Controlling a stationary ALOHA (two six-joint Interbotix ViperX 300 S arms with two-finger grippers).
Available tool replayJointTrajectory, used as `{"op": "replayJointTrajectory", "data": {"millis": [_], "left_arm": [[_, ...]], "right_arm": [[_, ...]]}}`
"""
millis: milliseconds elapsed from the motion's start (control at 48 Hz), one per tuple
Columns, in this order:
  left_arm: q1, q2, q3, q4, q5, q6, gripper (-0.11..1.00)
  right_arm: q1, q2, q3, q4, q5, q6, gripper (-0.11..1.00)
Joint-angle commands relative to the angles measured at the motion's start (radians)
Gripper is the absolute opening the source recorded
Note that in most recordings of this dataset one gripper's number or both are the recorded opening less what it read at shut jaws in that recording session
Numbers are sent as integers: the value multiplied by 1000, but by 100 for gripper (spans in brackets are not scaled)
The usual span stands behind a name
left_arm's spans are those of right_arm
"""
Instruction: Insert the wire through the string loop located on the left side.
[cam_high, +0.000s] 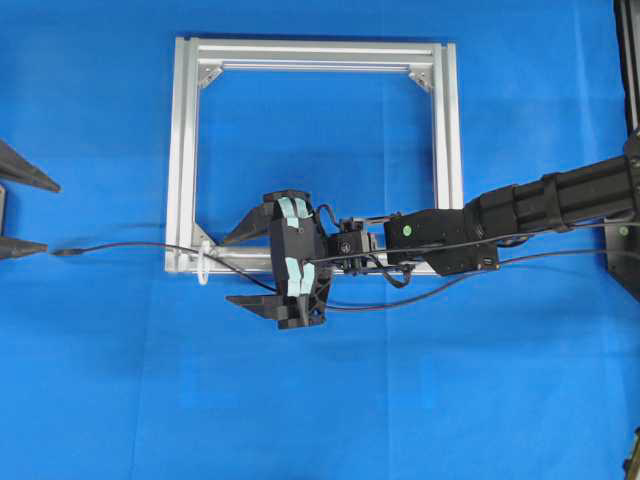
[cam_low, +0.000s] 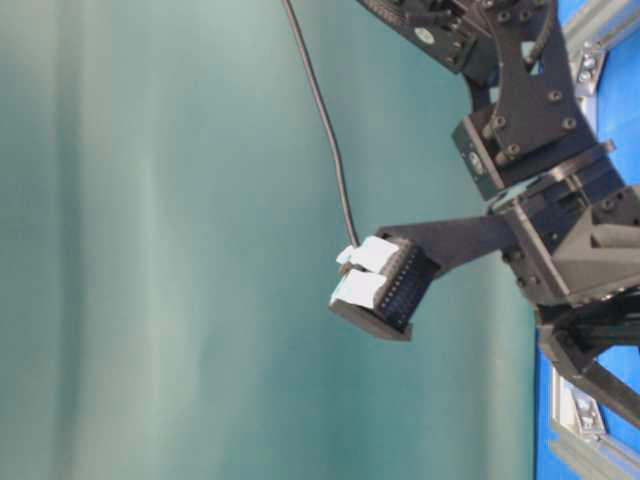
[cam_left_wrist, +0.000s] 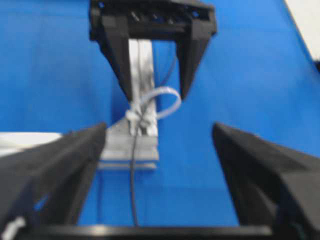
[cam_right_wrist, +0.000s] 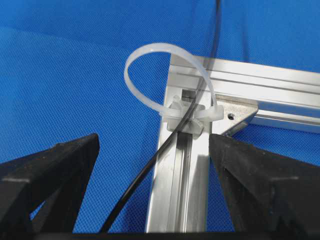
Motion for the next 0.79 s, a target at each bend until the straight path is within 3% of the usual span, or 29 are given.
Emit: {"op": "replayJointTrajectory", "data": {"millis": [0, 188, 771], "left_arm": [[3, 11, -12, 3, -6, 0, 88], [3, 8, -14, 3, -6, 0, 83], [3, 6, -14, 3, -25, 5, 83]], "right_arm": [[2, -29, -8, 3, -6, 0, 96], [0, -43, -15, 3, -14, 0, 96], [-43, -256, -21, 3, 51, 0, 96]]}}
